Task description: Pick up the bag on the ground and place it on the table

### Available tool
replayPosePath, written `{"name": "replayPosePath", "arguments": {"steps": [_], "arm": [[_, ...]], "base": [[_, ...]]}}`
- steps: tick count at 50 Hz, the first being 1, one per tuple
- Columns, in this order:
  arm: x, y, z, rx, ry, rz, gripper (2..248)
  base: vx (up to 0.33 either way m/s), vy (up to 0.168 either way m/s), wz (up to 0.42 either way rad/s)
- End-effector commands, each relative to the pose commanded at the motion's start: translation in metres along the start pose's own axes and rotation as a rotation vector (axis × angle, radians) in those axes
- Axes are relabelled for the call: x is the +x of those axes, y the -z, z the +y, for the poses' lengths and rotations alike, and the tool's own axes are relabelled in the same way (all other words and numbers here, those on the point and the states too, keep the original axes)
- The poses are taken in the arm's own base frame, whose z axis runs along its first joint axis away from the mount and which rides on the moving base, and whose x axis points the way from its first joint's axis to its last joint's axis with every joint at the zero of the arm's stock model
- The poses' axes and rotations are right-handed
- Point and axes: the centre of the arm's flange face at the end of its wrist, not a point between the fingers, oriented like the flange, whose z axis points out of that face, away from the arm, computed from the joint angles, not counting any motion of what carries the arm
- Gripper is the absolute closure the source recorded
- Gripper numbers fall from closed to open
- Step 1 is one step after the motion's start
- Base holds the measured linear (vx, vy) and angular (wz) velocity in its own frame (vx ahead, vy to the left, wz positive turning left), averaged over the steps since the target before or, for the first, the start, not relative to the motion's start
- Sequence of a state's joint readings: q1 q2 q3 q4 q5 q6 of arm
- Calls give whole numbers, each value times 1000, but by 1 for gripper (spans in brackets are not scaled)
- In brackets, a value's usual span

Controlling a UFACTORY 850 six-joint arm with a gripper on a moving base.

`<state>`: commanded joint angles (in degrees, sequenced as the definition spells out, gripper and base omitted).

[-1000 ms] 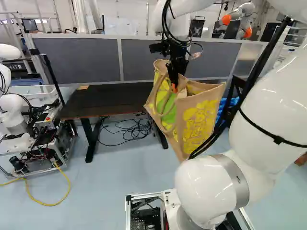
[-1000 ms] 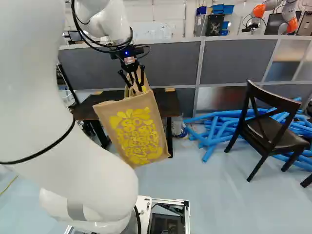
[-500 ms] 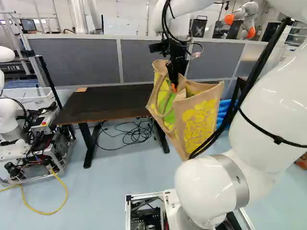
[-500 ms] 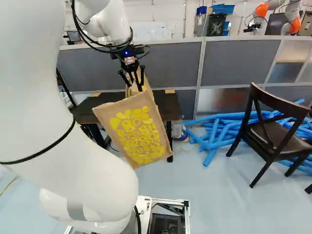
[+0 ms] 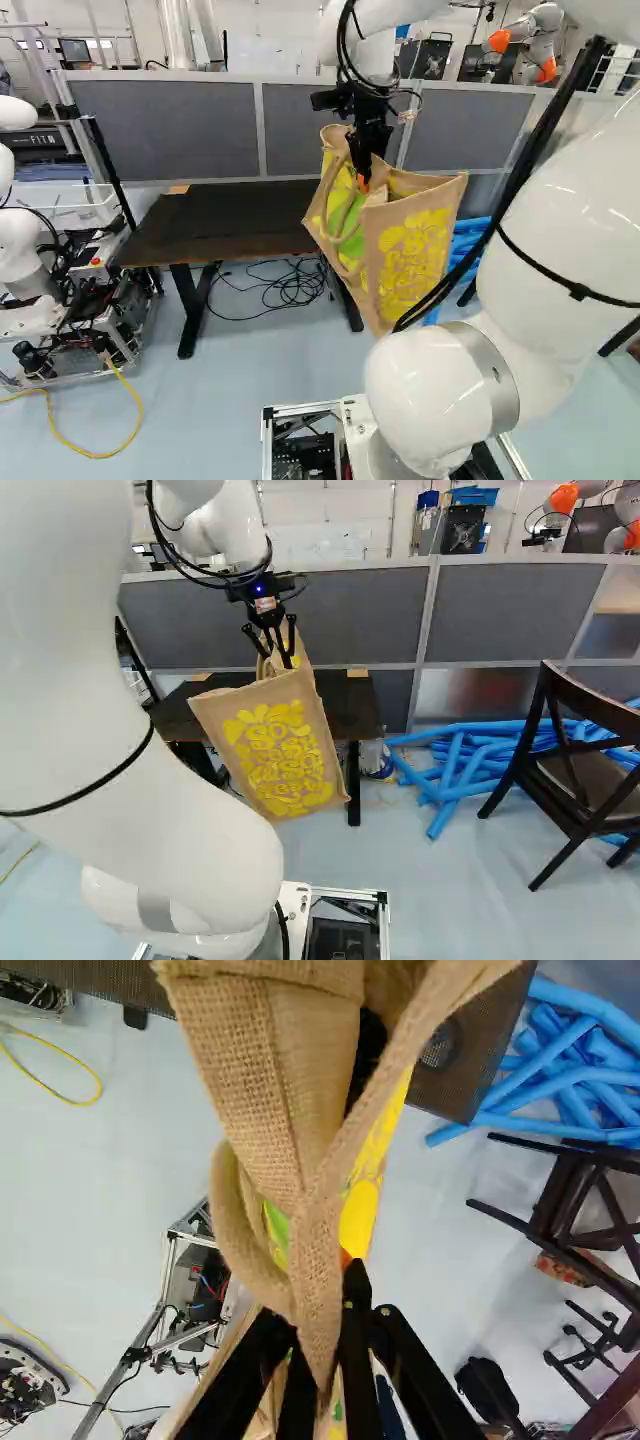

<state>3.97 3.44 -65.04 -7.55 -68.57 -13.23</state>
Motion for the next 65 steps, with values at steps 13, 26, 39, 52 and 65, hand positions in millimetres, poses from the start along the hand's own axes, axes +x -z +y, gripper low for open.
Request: {"name": "replayPosePath", "arguments": {"steps": [13,26,39,52,65], "arm": [[0,0,0,0,0,0,226],[0,0,0,0,0,0,226],[0,0,0,0,0,0,226],[0,0,0,0,0,0,226],[0,0,0,0,0,0,226]], "base": [[136,3,0],[137,3,2],[138,4,4],[135,3,3],[125,3,4]]}}
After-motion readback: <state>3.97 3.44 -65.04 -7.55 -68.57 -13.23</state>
